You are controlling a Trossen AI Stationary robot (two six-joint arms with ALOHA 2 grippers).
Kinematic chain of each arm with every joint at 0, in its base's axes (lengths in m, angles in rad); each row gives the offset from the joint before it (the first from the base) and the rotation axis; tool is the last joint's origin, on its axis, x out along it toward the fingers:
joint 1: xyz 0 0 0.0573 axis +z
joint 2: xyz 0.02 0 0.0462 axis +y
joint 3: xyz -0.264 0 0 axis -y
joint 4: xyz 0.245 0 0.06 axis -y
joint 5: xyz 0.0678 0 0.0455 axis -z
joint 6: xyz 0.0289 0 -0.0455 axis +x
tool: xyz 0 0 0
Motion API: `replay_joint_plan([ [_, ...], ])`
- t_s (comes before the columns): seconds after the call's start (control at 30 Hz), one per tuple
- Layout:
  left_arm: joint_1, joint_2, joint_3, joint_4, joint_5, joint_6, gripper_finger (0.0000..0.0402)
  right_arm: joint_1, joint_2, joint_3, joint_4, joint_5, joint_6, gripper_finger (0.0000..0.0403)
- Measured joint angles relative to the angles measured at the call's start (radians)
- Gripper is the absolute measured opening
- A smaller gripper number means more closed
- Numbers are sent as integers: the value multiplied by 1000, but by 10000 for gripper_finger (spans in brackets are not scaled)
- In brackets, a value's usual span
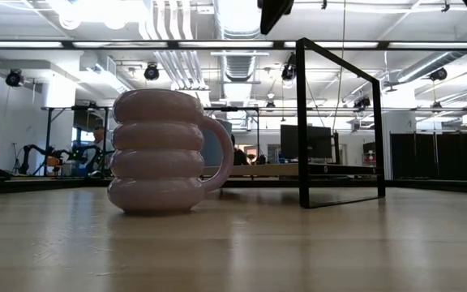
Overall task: Stack small to large cups/mugs on shelf
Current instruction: Put the purple mug on the shelf
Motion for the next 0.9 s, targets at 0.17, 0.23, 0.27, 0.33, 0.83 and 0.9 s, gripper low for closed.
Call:
replay_joint_plan([
  [0.17, -64, -6, 25, 133, 24, 65, 62, -68, -27, 1, 7, 52, 42, 75],
  [0.23, -68, -7, 41, 60, 7, 66, 62, -86, -32, 0, 4, 53, 70, 77],
  [0.27, -70, -8, 44, 11, -2, 67, 61, -93, -39, -3, -2, 53, 74, 78],
  [0.33, -78, -12, 45, -106, -35, 68, 61, -105, -55, -6, 1, 53, 76, 79],
  [0.83, -100, -26, 35, -499, -254, 93, 61, -108, -86, -9, 1, 44, 46, 77],
  [0.9, -118, -16, 34, -603, -280, 59, 61, -114, -103, -11, 2, 74, 45, 79],
])
